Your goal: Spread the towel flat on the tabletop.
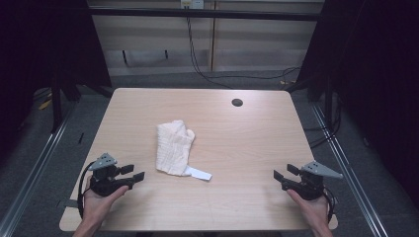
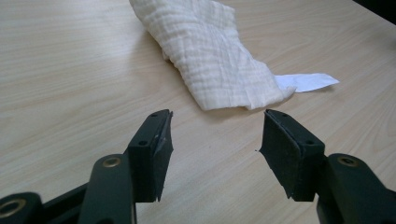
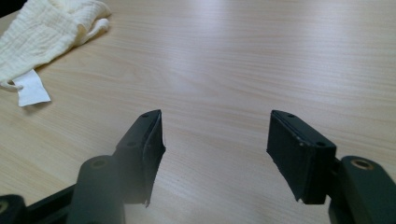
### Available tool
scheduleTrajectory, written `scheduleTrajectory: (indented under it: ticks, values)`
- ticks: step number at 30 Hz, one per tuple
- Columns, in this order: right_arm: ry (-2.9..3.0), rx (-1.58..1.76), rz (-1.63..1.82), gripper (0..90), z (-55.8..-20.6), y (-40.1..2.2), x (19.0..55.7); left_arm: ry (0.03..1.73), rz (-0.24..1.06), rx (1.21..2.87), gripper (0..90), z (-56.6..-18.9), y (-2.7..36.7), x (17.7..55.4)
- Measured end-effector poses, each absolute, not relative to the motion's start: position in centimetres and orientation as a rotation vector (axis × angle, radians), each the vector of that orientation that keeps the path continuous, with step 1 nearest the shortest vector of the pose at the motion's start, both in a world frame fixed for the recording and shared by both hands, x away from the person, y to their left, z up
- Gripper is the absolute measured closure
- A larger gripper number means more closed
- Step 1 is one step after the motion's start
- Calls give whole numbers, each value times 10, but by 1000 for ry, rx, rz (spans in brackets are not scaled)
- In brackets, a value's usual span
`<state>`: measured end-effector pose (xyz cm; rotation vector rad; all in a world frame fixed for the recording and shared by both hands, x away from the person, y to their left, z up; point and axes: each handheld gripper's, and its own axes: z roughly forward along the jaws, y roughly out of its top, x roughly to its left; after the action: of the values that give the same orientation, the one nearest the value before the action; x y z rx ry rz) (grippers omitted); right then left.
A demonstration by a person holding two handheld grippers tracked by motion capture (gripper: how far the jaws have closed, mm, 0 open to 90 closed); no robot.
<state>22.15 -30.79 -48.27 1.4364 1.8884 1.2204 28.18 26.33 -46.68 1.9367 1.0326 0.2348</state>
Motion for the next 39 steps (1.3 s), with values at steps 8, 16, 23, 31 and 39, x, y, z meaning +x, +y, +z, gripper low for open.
scheduleTrajectory:
  ticks: [8, 16, 23, 31, 39]
  values:
    - [1949, 1421, 1221, 302, -484, -308, 221, 1048, 248, 1912, 455, -456, 254, 290]
    - [1976, 1404, 1232, 292, -481, -300, 221, 924, 269, 1927, 543, -424, 227, 327]
    - [1988, 1390, 1239, 287, -482, -301, 221, 928, 243, 1944, 617, -434, 212, 360]
    - [2008, 1386, 1245, 282, -482, -302, 218, 1024, 214, 2005, 496, -462, 202, 383]
    - [2027, 1373, 1233, 289, -483, -300, 219, 969, 206, 2066, 598, -480, 192, 386]
